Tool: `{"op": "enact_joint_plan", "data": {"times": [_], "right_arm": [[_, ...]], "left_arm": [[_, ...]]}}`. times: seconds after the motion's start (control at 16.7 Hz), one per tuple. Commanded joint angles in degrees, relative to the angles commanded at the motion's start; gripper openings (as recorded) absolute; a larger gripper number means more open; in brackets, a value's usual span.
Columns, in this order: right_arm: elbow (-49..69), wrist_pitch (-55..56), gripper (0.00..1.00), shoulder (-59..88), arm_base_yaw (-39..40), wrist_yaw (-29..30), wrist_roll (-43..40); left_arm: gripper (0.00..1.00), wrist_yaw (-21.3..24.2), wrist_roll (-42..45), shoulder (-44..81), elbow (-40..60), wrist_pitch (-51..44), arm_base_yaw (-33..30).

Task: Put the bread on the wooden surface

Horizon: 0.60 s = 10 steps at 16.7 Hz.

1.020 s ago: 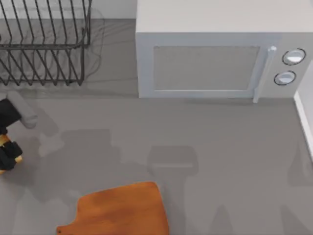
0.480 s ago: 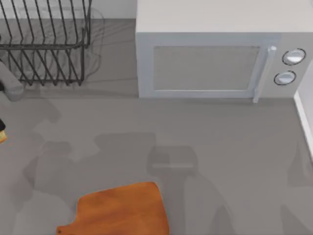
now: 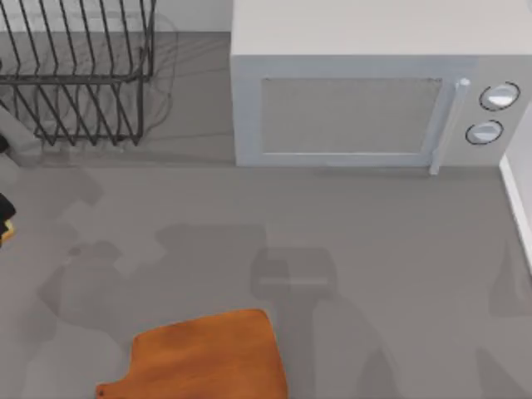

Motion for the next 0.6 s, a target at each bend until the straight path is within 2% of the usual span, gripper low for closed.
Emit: {"op": "enact_joint_plan", "data": {"times": [0.12,0.3,0.6], "right_arm": [[0.0,0.0,1.0,0.0,0.0,0.0,0.0],[0.0,0.0,1.0,0.0,0.0,0.0,0.0],[0.0,0.0,1.0,0.0,0.0,0.0,0.0]], "left_arm": [[0.0,-0.31,-6.25,0.05,-0.71,0.93,-0.82],[0.0,-0.93,-20.31,0.47,-2.2,2.34,-2.93],[0.0,-1.88,-53.96,1.46,-6.21,4.03,-8.8]]}}
